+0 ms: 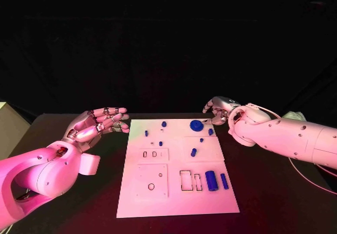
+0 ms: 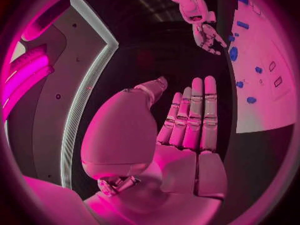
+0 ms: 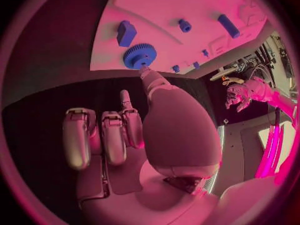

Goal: Assemble the parts on the task board

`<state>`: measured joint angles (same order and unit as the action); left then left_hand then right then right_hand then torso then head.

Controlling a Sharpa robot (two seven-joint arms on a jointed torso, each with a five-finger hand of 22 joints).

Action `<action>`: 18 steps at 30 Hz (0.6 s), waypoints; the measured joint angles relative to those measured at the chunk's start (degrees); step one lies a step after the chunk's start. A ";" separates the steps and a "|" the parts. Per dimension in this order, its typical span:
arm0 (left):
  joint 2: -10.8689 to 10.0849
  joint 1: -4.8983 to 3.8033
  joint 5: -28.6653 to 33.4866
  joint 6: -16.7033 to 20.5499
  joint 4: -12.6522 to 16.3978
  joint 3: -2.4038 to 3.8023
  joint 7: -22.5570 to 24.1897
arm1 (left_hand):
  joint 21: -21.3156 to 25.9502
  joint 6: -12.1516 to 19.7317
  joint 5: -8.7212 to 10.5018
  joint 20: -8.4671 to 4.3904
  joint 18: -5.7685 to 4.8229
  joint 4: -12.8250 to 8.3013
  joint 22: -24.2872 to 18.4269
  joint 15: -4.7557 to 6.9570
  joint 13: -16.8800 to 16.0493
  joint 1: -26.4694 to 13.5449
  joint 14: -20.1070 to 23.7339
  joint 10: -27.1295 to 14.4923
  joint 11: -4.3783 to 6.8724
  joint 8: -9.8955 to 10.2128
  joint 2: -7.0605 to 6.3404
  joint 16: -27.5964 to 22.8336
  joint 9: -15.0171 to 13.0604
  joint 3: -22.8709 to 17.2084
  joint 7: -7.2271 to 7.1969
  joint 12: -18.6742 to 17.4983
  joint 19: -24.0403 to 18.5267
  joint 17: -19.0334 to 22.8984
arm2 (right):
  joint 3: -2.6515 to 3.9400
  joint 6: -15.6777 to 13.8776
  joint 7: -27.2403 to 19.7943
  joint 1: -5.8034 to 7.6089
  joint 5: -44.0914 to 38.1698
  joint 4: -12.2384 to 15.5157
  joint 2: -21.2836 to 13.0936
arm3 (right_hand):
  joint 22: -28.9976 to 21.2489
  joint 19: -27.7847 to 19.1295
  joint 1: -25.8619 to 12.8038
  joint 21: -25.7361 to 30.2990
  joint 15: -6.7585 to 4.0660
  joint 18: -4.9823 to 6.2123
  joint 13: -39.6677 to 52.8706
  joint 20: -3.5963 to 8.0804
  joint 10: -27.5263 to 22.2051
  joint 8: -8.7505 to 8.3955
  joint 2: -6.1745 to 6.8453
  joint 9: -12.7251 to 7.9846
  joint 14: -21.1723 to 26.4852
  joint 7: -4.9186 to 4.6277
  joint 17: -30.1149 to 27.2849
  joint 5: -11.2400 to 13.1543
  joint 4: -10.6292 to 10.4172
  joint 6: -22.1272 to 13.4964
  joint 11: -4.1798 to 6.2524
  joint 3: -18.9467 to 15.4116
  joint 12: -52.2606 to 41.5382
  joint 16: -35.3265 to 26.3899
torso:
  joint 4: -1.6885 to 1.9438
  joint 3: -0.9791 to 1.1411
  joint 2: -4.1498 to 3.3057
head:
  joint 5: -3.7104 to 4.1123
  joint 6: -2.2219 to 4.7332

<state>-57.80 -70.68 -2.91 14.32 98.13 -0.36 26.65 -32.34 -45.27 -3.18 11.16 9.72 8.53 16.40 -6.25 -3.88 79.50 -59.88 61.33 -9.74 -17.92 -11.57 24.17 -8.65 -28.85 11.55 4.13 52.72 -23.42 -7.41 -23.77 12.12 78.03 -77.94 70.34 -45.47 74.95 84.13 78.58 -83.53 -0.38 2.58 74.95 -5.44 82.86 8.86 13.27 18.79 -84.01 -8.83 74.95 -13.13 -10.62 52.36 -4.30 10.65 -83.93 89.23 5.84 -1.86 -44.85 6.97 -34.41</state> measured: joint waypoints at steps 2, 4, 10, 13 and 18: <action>0.05 0.00 0.00 -0.02 -0.03 0.00 0.00 | 0.00 0.00 0.00 0.00 0.00 0.00 0.00 0.00 0.00 0.00 0.00 0.00 0.00 0.00 0.00 0.00 0.00 0.00 0.00 0.00 0.00 0.00 | 0.00 0.56 0.09 -0.08 0.43 -0.77 0.52 | 0.00 -0.03 0.00 -0.32 0.09 0.00 0.00 -0.03 0.38 0.00 0.00 0.00 0.09 -0.03 0.00 -0.21 -0.23 -0.03 -0.02 -0.23 -0.39 0.01 | 0.03 0.00 -0.03 | 0.02 -0.10; 0.09 0.00 0.00 -0.05 -0.07 0.00 -0.01 | 0.00 0.00 0.00 0.00 0.00 0.00 0.00 0.00 0.00 0.00 0.00 0.00 0.00 0.00 0.00 0.00 0.00 0.00 0.00 0.00 0.00 0.00 | 0.00 1.14 0.18 -0.17 0.86 -1.44 1.06 | 0.00 -0.22 0.01 -0.67 0.09 0.00 0.00 -0.22 0.70 0.00 -0.01 0.00 0.09 -0.04 0.00 -0.32 -0.53 -0.04 -0.10 -0.53 -0.59 0.01 | 0.08 0.04 -0.09 | 0.03 -0.19; 0.17 0.00 0.00 -0.11 -0.21 0.00 -0.03 | 0.00 0.00 0.00 0.00 0.00 0.00 -0.01 0.00 0.00 0.00 0.00 0.00 0.00 0.00 0.00 0.00 0.00 0.00 0.00 0.02 0.00 0.00 | -0.04 2.33 0.45 -0.55 1.80 -2.70 2.54 | -0.01 -0.22 0.30 -0.99 0.09 0.00 0.00 -0.22 0.80 0.22 -0.30 0.07 0.08 -0.06 -0.01 -0.54 -0.77 -0.06 -0.02 -0.77 -0.95 0.24 | 0.20 0.13 -0.20 | 0.03 -0.44; 0.21 0.01 0.00 -0.14 -0.23 0.00 -0.03 | 0.00 0.00 0.00 0.00 0.00 0.00 -0.01 0.00 0.00 0.00 0.00 0.00 0.00 0.00 0.00 0.00 0.00 0.00 0.00 0.02 0.00 0.00 | -0.05 2.80 0.46 -0.65 2.20 -2.93 3.10 | -0.01 -0.22 0.30 -1.33 0.09 0.00 -0.01 -0.22 0.81 0.41 -0.30 0.12 0.08 -0.09 -0.01 -0.54 -0.85 -0.09 -0.03 -0.84 -1.19 0.24 | 0.20 0.12 -0.20 | -0.07 -0.57; 0.25 0.01 0.00 -0.17 -0.29 0.00 -0.04 | 0.00 0.00 0.00 0.00 0.00 0.00 -0.01 0.00 0.00 0.00 0.00 0.00 0.00 0.00 0.00 0.00 0.00 0.00 0.00 0.02 0.00 0.01 | -0.05 3.46 0.46 -0.74 2.74 -2.82 3.38 | -0.01 -0.22 0.53 -1.78 0.09 0.00 -0.01 -0.22 0.81 0.67 -0.53 0.19 0.08 -0.11 -0.01 -0.75 -1.18 -0.08 -0.03 -0.83 -1.62 0.24 | 0.19 0.10 -0.20 | -0.14 -0.74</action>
<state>-57.55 -70.68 -2.91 14.15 97.84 -0.36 26.61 -32.34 -45.27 -3.18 11.16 9.72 8.53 16.39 -6.25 -3.88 79.51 -59.88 61.33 -9.73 -17.92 -11.57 24.17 -8.66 -28.85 11.56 4.15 52.72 -23.42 -7.46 -20.30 12.58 77.29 -75.20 67.52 -42.09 74.93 83.91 79.11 -85.31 -0.29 2.58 74.94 -5.66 83.67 9.53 12.74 18.98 -83.93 -8.94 74.94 -13.88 -11.80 52.28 -4.33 9.81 -85.55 89.46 6.03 -1.75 -45.05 6.83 -35.15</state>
